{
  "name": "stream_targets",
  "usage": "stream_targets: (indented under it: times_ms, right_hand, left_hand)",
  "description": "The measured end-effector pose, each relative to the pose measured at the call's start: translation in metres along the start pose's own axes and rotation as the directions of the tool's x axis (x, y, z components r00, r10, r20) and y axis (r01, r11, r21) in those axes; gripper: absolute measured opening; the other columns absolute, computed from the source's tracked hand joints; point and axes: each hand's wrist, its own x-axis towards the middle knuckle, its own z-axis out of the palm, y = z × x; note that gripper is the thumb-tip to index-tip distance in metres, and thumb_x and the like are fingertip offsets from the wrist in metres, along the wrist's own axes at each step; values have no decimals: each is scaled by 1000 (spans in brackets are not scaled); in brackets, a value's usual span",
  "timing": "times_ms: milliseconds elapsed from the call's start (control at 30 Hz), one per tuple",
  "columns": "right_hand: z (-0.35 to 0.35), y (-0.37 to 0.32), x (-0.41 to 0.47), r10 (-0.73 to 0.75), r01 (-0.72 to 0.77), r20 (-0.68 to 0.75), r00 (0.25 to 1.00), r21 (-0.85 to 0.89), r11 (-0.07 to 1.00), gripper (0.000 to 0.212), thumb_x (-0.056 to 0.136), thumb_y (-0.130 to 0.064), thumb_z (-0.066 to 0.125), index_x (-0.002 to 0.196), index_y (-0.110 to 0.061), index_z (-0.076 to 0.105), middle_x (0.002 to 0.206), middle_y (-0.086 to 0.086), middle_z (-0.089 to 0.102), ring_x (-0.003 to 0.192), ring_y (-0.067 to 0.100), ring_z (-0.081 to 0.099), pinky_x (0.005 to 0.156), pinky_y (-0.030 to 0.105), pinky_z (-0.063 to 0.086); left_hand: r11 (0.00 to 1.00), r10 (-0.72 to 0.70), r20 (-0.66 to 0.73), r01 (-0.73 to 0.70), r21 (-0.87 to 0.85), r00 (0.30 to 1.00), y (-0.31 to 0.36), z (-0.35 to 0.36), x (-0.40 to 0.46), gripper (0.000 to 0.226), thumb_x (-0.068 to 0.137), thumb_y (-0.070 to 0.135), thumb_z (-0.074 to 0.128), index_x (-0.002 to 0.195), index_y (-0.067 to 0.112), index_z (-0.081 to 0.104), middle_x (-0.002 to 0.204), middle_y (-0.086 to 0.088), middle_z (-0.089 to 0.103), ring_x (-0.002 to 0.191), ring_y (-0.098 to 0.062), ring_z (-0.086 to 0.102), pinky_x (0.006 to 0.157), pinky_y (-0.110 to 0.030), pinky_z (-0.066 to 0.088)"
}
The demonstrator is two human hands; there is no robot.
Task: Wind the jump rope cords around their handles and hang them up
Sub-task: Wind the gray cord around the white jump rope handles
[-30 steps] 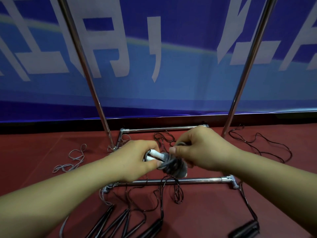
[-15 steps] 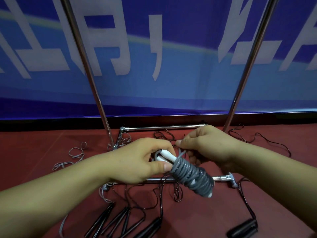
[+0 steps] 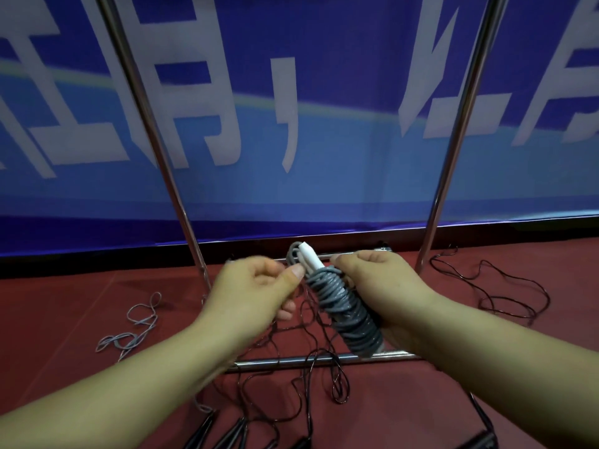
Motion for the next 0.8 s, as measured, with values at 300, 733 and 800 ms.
stream_targets:
  times_ms: [300, 733, 800]
  right_hand:
    - [14, 11, -1, -269, 235, -185, 945, -189, 954, 38, 81, -49, 65, 79, -12, 63, 59, -1, 58, 60, 18, 50, 66, 51, 50]
    - [13, 4, -18, -152, 147, 10, 988, -308, 940, 41, 94, -43, 62, 74, -8, 69, 62, 3, 63, 63, 20, 47, 63, 39, 41]
    - [10, 1, -21, -142, 151, 51, 989, -373, 916, 42, 95, -45, 60, 76, -9, 71, 64, 5, 67, 63, 20, 50, 64, 42, 45]
  left_hand:
    - [951, -117, 258, 183, -247, 959, 5, 37, -4, 17, 95, 38, 60, 93, 40, 77, 93, 14, 78, 98, -5, 72, 98, -31, 48]
    - [998, -10, 213, 22, -58, 977, -1, 19, -17, 36, 99, 53, 35, 122, 42, 60, 121, 20, 69, 113, 9, 61, 104, -19, 45]
    - [999, -17, 214, 23, -23, 977, -2, 17, -17, 41, 93, 60, 37, 122, 43, 62, 121, 17, 70, 116, 4, 62, 110, -30, 44]
